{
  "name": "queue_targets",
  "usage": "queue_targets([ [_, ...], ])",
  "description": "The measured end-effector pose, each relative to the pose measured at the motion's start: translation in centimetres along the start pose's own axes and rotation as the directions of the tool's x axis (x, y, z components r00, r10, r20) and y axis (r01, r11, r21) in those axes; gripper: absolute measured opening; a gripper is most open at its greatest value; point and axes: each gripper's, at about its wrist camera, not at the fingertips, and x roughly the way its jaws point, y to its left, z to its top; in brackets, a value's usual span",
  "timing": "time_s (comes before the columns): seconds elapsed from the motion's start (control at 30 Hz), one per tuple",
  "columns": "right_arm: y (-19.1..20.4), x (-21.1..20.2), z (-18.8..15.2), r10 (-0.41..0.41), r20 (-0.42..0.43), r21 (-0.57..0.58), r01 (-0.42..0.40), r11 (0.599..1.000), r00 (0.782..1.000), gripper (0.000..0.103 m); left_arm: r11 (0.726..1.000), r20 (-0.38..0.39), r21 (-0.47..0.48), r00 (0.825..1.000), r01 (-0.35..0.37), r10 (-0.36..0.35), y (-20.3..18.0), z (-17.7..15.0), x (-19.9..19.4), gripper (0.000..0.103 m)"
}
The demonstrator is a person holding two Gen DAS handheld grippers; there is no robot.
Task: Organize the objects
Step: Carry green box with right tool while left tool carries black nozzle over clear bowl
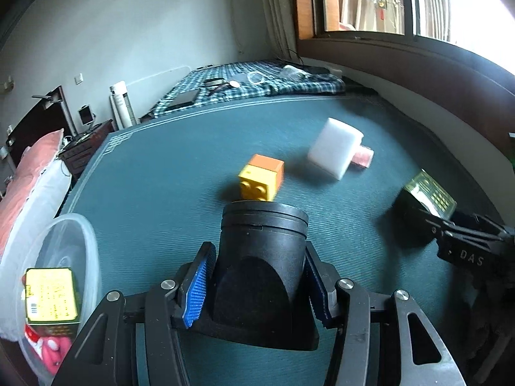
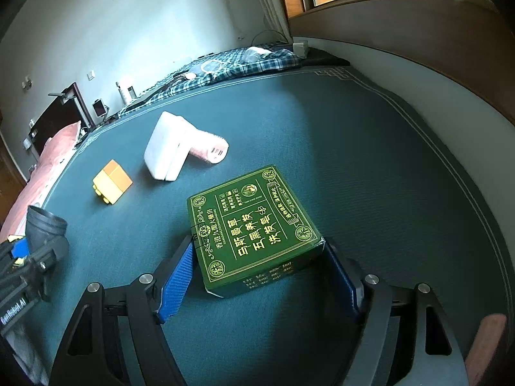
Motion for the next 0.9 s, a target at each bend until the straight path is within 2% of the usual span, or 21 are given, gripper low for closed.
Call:
queue_targets([
  [0.43,2.6,-1.6,-2.2,0.016,-0.005,-0.018,-0.016,1.0,1.0,0.076,0.997,0.049,-0.071,0.998,-0.041,0.045,5.0,-0.8,-3.0,0.056],
  [0.9,11.2,-2.9,-1.5,0.156,0.006,-0.092,-0.155,0.984,0.988,0.076,0.979,0.081,-0.167,0.988,-0.113,0.128,13.4,-1.3,-5.4,0.056],
])
